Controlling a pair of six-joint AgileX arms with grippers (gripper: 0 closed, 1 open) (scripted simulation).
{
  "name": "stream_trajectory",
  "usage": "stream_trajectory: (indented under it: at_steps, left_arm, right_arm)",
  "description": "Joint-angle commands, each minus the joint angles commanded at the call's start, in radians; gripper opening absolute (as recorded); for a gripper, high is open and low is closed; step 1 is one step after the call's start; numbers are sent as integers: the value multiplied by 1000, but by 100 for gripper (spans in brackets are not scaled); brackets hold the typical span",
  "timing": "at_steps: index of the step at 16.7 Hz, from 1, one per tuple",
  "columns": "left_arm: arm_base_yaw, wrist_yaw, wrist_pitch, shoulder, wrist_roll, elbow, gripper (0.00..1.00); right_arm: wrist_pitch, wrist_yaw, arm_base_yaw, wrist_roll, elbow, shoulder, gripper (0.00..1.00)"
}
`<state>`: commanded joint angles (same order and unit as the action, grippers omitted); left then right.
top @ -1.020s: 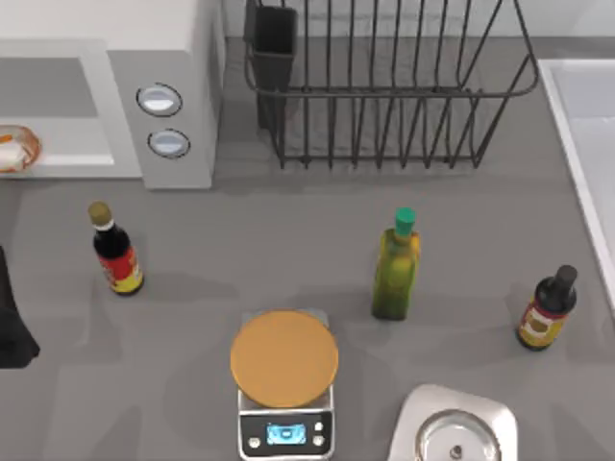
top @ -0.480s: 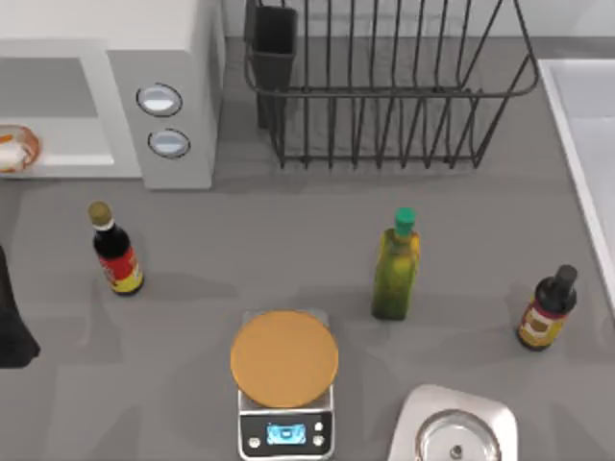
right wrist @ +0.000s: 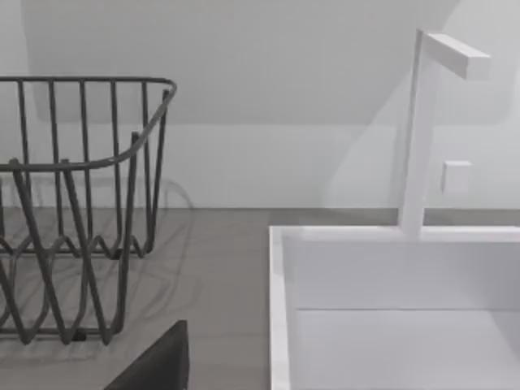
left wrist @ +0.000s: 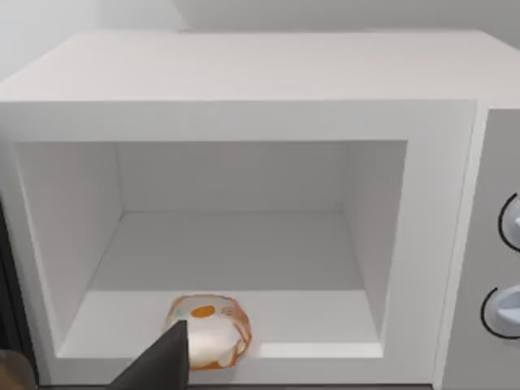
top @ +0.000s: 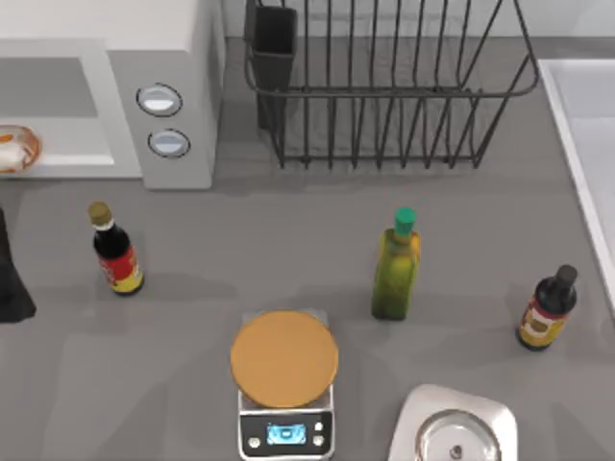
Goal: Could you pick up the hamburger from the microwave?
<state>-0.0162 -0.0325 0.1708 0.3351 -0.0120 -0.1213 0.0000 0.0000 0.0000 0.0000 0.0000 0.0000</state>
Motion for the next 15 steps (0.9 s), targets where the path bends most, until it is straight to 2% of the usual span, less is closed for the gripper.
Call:
stream_trajectory:
  at_steps: [5,15]
  left_arm:
    - [-24,-41,222,436,-16,-157,100]
    - [-94,-133,733,1447,-51,-517,100]
  right_arm:
    - [0,0,0,0,0,0,100]
    - [0,0,0,0,0,0,100]
